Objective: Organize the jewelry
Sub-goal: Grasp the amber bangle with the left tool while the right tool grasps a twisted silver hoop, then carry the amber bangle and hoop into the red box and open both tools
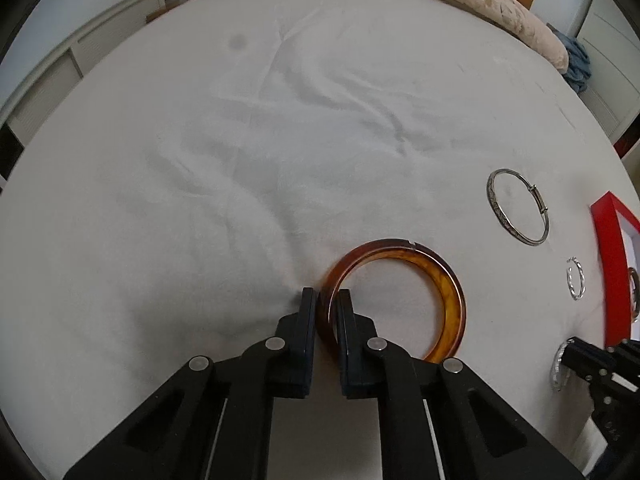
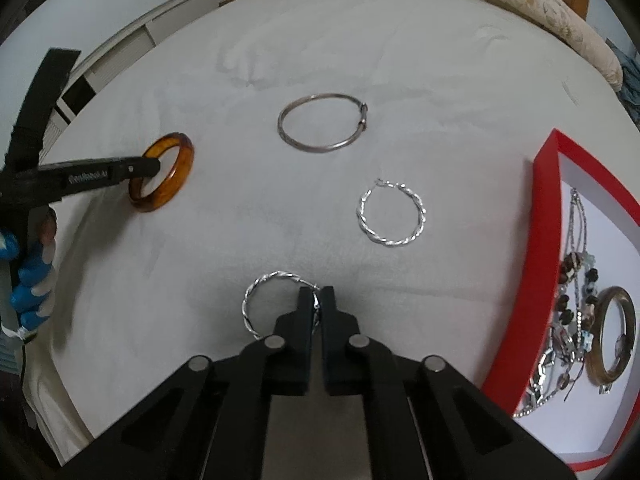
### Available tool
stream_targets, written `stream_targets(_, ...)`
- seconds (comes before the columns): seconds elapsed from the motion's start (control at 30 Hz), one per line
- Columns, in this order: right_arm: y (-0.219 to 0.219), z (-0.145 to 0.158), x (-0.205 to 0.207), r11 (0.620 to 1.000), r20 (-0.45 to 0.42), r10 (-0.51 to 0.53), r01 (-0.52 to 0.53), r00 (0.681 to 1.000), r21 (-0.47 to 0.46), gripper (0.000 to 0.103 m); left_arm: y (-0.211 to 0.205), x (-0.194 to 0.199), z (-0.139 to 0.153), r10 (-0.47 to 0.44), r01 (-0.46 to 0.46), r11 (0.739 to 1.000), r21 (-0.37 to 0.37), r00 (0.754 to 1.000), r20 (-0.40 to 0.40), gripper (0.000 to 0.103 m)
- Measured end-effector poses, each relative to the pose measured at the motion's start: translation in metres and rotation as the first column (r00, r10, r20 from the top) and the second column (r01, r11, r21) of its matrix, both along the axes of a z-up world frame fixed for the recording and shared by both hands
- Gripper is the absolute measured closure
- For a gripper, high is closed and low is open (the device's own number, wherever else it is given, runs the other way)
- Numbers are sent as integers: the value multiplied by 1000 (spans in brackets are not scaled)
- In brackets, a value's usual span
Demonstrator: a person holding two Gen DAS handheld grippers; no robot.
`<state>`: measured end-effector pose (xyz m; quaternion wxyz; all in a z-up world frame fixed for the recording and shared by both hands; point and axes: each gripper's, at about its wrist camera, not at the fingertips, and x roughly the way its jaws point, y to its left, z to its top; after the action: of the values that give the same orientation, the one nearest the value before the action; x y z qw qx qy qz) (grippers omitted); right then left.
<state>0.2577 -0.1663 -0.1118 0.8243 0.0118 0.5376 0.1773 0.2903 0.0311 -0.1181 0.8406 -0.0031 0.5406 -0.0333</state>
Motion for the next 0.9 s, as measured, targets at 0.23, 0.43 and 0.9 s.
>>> stream_targets(0.23,-10,29,-22,998,53,-44,41,998,46,100,0,-25,21,19,-19,1000,-14,999,31,94)
stream_targets(0.43,-18,64,-53,995,105,-78,70,991,73,100,8,-59,52,13,-11,1000,-20,997,77,94)
stream_targets(0.9,-51,133,-148,983,225,-167,145,960,111,100,-21,-134,117,-39,42,999,-14,978,204,94)
